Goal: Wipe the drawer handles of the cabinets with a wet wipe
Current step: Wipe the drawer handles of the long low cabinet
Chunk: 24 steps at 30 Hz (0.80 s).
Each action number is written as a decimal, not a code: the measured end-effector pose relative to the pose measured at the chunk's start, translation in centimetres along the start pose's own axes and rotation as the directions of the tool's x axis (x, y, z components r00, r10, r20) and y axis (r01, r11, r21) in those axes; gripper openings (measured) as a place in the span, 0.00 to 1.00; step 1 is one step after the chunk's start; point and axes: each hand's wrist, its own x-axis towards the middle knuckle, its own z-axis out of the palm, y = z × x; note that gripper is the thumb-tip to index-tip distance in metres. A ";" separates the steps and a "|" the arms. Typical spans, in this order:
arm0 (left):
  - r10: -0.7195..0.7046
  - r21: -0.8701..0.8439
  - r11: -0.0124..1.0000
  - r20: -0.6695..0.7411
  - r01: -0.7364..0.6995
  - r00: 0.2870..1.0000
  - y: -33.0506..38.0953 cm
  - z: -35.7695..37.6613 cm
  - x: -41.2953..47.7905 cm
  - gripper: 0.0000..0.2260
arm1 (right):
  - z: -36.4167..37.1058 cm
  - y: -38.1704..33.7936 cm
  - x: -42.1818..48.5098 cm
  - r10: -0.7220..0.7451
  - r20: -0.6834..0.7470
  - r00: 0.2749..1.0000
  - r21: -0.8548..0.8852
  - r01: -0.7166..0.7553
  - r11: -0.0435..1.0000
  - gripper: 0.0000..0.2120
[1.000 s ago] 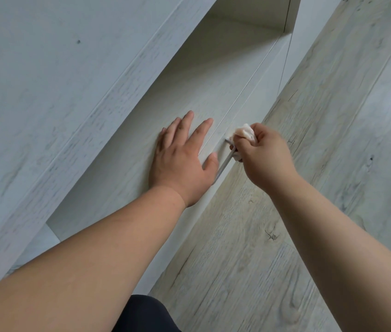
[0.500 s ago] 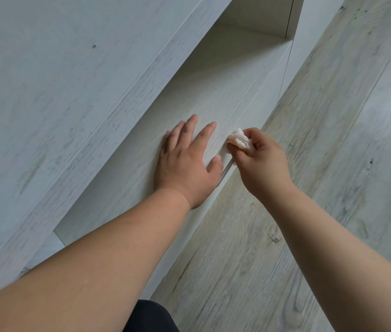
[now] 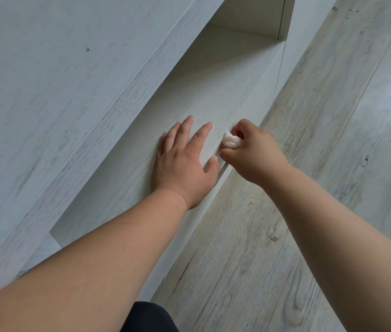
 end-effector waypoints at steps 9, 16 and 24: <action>0.003 -0.008 1.000 -0.006 -0.003 1.000 0.0 -0.1 0.0 0.33 | 0.6 -0.2 -0.1 0.262 0.154 0.953 0.330 -0.300 0.895 0.07; 0.005 -0.009 1.000 -0.017 -0.005 1.000 -0.1 0.1 0.0 0.33 | 1.4 0.8 -0.8 0.200 0.264 0.944 0.620 -0.325 0.715 0.09; 0.005 -0.003 1.000 -0.016 -0.005 1.000 0.0 0.0 0.0 0.33 | 1.5 0.7 -1.1 0.179 0.310 0.934 0.788 -0.358 0.501 0.03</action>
